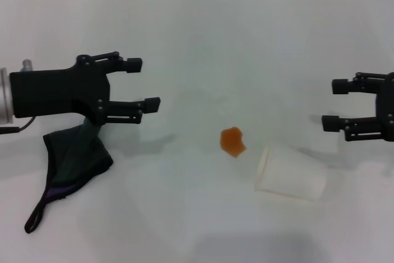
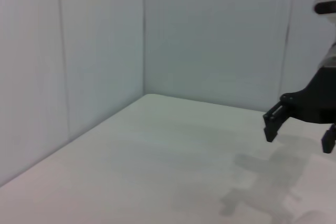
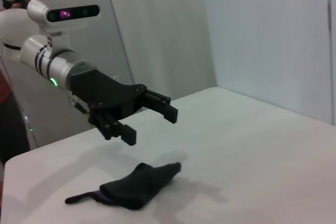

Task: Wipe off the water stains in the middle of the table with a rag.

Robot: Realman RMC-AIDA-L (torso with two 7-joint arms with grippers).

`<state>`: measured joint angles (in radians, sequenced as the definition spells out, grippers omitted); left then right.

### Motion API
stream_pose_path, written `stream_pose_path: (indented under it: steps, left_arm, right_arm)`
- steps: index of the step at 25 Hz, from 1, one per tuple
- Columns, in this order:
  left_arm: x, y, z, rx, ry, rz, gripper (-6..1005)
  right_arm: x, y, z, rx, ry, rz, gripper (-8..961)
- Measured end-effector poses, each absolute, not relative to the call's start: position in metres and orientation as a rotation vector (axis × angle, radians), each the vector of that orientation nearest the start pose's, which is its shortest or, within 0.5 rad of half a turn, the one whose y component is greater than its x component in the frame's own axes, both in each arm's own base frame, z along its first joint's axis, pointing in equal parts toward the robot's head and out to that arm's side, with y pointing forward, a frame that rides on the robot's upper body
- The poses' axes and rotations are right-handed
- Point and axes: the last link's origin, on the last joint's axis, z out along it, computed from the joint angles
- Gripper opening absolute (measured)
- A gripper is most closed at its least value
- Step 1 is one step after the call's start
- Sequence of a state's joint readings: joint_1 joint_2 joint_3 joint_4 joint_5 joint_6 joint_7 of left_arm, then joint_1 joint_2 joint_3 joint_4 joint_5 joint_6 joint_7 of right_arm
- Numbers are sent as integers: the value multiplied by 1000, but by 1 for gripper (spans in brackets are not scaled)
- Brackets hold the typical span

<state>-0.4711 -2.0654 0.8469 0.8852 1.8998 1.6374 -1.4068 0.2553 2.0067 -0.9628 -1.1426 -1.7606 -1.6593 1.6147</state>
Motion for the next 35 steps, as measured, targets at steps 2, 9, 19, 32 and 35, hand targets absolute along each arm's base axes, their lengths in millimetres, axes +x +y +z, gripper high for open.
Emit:
stream_pose_path:
  steps: [2, 9, 19, 32, 35]
  left_arm:
    - [-241, 327, 28, -2791, -371, -663, 880]
    - [-255, 319, 34, -2755, -415, -657, 879]
    - [-257, 318, 36, -2748, -413, -653, 880]
    - [-254, 318, 35, -2767, -391, -653, 879]
    - [-253, 319, 35, -2775, -383, -649, 879]
  right_arm:
    - [251, 296, 66, -2751, 498, 619, 821]
    - [242, 307, 54, -2775, 464, 596, 820]
    - [236, 312, 48, -2789, 443, 583, 819]
    - [236, 310, 48, -2790, 450, 590, 818]
    - [236, 310, 48, -2794, 451, 592, 817]
